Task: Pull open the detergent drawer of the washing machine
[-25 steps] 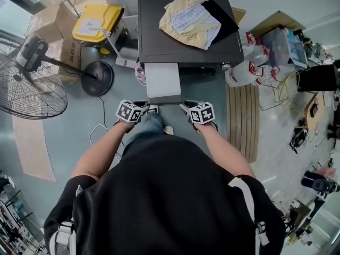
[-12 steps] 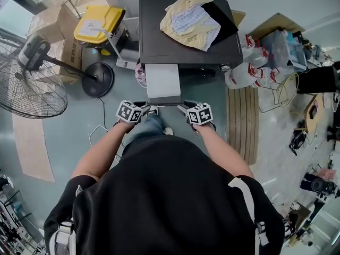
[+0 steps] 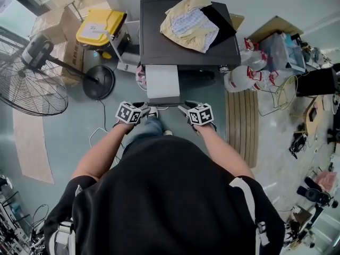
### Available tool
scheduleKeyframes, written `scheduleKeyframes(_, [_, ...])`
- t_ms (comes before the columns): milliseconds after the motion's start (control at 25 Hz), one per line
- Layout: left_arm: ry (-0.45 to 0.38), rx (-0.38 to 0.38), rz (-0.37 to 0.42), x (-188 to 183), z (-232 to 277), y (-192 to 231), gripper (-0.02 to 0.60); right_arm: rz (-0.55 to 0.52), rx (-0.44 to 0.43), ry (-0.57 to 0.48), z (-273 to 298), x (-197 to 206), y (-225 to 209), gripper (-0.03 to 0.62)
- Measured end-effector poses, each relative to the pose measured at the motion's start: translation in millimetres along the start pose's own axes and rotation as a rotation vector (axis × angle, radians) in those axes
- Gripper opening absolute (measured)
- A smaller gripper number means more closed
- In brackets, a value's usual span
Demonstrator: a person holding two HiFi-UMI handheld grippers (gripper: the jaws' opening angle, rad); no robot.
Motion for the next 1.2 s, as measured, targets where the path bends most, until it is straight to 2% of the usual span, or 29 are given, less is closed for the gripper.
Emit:
scheduleKeyframes(240, [-0.060,-0.028,0.007,-15,-14,-4,0.204,-0.021,0.027,-0.053,-21,-15,-7,0.181])
scheduleKeyframes(600, [-0.196,-0.083,0.045,-65,-46,-9,0.204,-0.072,0.067,-0.180,-62,-60,-13,0.167])
scheduleKeyframes(880, [-0.298,-0.132,0.048,-97,-81,-10,0.204,-0.112,0.067,-0.287,-97,-98,-6,0.167])
scheduleKeyframes(1040, [-0.355,-0.132,0.036,-116,-99,-21,0.204,-0.127,0.074,-0.334,-116,-114,-5,0.167])
scheduleKeyframes(1200, [-0.406,-0.128,0.065,-136,-113,-34,0.204,-0.169,0.078,-0.377,-132,-132,3,0.167])
Point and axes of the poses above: the fingertips, and each gripper's own axes: z forward along the fingers, y to its left, x out of its underside, the point moved 1 cm from there along -z, backward along the fingers, and after that the axes turned 2 degrees about x, right-handed, at the moved point
